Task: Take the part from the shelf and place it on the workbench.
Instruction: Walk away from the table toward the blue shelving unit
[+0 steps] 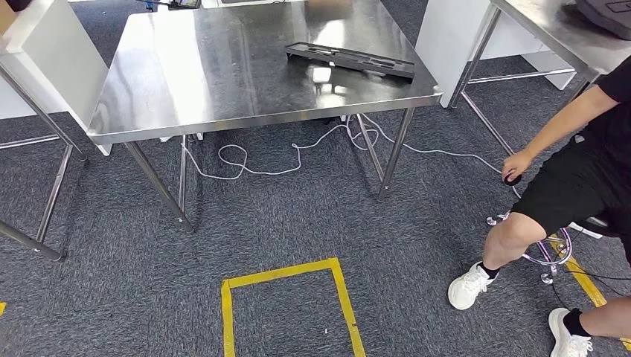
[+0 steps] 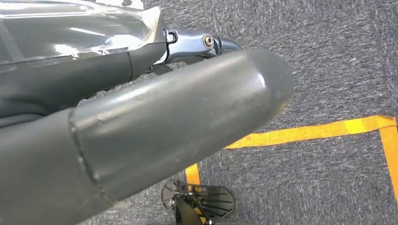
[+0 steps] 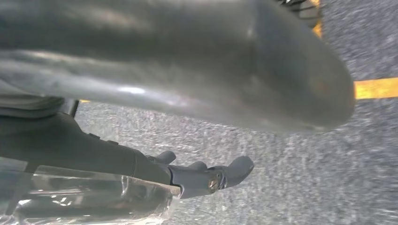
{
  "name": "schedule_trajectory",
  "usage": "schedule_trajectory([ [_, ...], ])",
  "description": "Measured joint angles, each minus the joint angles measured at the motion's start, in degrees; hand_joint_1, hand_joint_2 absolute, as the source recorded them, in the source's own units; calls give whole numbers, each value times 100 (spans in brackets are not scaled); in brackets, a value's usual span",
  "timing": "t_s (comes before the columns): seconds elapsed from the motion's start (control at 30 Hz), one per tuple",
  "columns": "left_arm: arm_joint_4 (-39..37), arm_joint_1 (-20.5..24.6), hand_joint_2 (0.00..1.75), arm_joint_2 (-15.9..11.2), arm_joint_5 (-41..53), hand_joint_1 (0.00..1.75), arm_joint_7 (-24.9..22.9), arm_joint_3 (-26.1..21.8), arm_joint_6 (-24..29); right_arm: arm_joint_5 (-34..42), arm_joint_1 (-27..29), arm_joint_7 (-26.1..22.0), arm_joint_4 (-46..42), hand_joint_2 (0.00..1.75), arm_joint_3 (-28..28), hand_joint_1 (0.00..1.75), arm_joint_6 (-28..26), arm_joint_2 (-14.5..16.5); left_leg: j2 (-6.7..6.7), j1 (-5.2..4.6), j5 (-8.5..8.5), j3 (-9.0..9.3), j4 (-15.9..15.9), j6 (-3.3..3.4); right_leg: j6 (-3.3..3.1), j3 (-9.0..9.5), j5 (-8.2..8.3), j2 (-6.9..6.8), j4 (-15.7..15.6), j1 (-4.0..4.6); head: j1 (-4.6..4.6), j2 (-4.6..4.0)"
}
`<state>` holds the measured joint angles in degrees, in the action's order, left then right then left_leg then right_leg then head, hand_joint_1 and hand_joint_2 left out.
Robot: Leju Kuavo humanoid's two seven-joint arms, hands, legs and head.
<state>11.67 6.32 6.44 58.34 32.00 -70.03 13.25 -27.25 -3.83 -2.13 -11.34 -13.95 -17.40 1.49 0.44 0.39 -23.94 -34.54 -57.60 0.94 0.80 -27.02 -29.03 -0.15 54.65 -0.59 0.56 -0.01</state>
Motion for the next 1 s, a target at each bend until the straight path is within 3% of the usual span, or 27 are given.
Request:
schedule_trajectory([
  [0.07, -1, -11, 0, -3, 2, 0, -2, 0, -1, -67, 6, 71, 8, 0, 37, 0, 15, 7, -25, 31, -399, -119, -375, -54, -116, -60, 95, -14, -19, -53, -19, 0],
  [0.13, -2, -16, 0, -2, 4, 0, -7, 0, 1, -125, 13, 108, 10, 0, 85, 0, 51, 13, -34, 45, -913, -310, -1089, -94, -170, -150, 181, -20, -7, -32, -32, 0],
  [0.17, -2, -16, 0, -2, 4, 0, -10, 0, 2, -145, 20, 117, 12, 0, 105, 0, 72, 14, -35, 51, -1048, -367, -1388, -111, -164, -203, 223, -22, 6, -27, -34, 1],
  [0.2, -2, -18, 0, -2, 3, 0, -11, 0, 3, -164, 30, 123, 14, 0, 122, 0, 88, 15, -34, 63, -1065, -340, -1511, -126, -151, -265, 259, -23, 26, -28, -35, 1],
  [0.23, -2, -19, 0, -3, 3, 0, -13, 0, 3, -177, 41, 126, 16, 0, 134, 0, 98, 16, -33, 80, -976, -203, -1405, -138, -134, -326, 288, -22, 53, -33, -34, 1],
  [0.33, 0, -11, 0, -8, -3, 0, -13, 0, 3, -232, 53, 133, 17, 0, 167, 0, 103, 24, -46, 121, -651, 536, -300, -143, -68, -474, 336, -18, 167, -34, -36, 1],
  [0.37, 0, -8, 0, -9, -7, 0, -13, 0, 3, -248, 47, 136, 17, 0, 181, 0, 103, 26, -57, 111, -629, 667, -62, -122, -34, -508, 357, -17, 195, -25, -33, 0],
  [0.5, 0, -12, 0, -4, -16, 0, -13, 0, 9, -291, 34, 166, 19, 0, 230, 0, 107, 22, -59, 53, -549, 609, 67, 65, 142, -614, 420, -7, 242, 5, -30, 0],
  [0.53, 0, -9, 0, 0, -16, 0, -14, 0, 12, -299, 35, 179, 20, 0, 242, 0, 107, 17, -47, 53, -496, 567, 85, 135, 144, -686, 318, -3, 360, 5, -16, 0],
  [0.6, 0, -4, 0, 7, -20, 0, -15, -1, 21, -315, 32, 199, 21, 0, 263, 0, 110, 11, -25, 49, -389, 449, 101, 229, 80, -946, -110, 2, 975, -15, 12, 0],
  [0.67, 0, -6, 0, 6, -27, 0, -16, -2, 34, -329, 30, 209, 21, 0, 276, 0, 114, 13, -15, 36, -299, 315, 98, 251, 64, -1179, -487, 2, 1731, -19, 30, 0],
  [0.7, 0, -7, 0, 5, -29, 0, -15, -2, 39, -332, 31, 213, 21, 0, 280, 0, 115, 10, -11, 29, -258, 254, 97, 248, 99, -1176, -532, 2, 1893, -19, 30, 1],
  [0.73, 0, -7, 0, 6, -30, 0, -12, -2, 43, -332, 32, 219, 21, 0, 284, 0, 116, 7, -10, 22, -219, 201, 97, 240, 147, -1058, -483, 2, 1834, -17, 32, 1],
  [0.8, 0, -8, 0, 11, -22, 0, -5, -2, 45, -330, 27, 225, 21, 0, 285, 0, 117, -2, -12, 13, -147, 129, 95, 214, 208, -489, -252, 1, 1064, -7, 32, 1],
  [0.87, 0, -8, 0, 20, -15, 0, 1, -2, 46, -330, 13, 226, 21, 0, 285, 0, 117, -9, -9, -3, -84, 90, 91, 163, 161, 57, -140, 2, 227, 31, 29, 0],
  [0.93, 0, -5, 0, 23, -13, 0, 7, -2, 47, -330, 4, 227, 21, 0, 286, 0, 118, -12, -2, -25, -53, 71, 85, 118, 91, 167, -137, 7, -57, 59, 26, 0],
  [1.0, 1, -5, 0, 21, -13, 0, 13, -2, 50, -329, 7, 228, 21, 0, 287, 0, 118, -15, 0, -28, -49, 61, 86, 190, 53, 106, -114, 9, -73, 43, 7, 0],
])
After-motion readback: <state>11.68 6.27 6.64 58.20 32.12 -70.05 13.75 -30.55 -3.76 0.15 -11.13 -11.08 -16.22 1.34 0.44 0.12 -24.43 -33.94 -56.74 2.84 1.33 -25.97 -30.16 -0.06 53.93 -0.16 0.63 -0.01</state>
